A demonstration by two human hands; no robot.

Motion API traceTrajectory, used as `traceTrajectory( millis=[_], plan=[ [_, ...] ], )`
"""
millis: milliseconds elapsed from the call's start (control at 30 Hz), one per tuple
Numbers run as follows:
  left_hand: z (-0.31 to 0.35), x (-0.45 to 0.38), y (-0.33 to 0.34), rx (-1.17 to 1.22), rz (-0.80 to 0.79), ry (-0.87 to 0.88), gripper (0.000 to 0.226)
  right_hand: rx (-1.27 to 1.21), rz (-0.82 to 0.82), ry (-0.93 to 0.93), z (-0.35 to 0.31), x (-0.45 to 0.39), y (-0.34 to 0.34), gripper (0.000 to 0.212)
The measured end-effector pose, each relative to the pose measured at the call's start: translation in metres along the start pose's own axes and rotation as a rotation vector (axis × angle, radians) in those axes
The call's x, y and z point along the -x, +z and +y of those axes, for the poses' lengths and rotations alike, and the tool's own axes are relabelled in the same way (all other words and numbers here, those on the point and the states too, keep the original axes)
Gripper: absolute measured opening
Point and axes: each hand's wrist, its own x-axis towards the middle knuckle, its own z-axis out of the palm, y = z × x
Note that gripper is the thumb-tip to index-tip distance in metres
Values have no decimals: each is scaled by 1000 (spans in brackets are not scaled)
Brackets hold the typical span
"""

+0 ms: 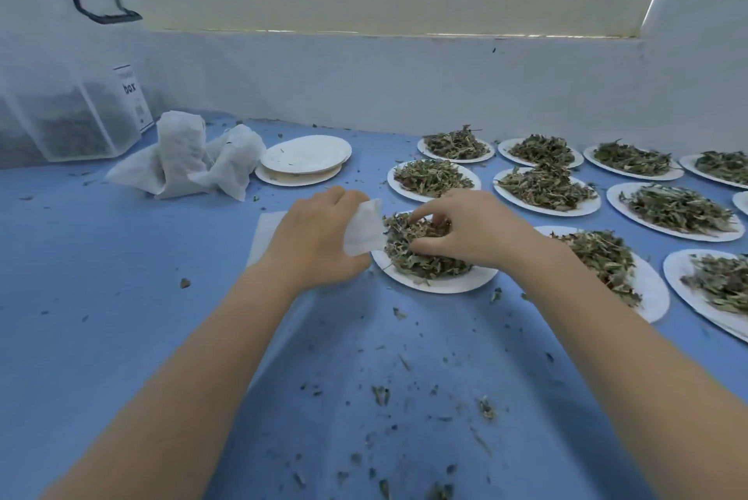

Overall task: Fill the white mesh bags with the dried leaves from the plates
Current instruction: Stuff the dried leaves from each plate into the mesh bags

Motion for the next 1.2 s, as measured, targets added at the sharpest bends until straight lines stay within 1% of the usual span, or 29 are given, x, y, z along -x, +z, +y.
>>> traceTrajectory(
  millis=[100,200,400,500,633,800,900,1067,1200],
  plan=[
    [0,-11,10,41,-43,-2,60,40,0,-42,1,-6,5,34],
    [2,-16,18,79,-46,-28,59,35,7,-66,2,-9,8,26],
    [-1,-14,23,132,-5,-33,57,-114,133,-45,10,-5,-10,13],
    [-2,-12,26,140,25,-47,56,-231,205,-45,8,-2,-18,13],
    [2,-11,30,138,122,-78,56,-352,283,-71,0,-1,-16,16],
    [11,-11,34,169,185,-50,57,-462,469,-24,-11,-3,0,17],
    [16,-11,36,188,218,-80,59,-424,580,-8,-14,-3,9,18],
    [20,-11,38,232,318,-126,58,-229,717,-10,-16,-1,15,21],
    [21,-11,40,191,345,-87,58,-183,745,3,-19,-2,18,19]
  ],
)
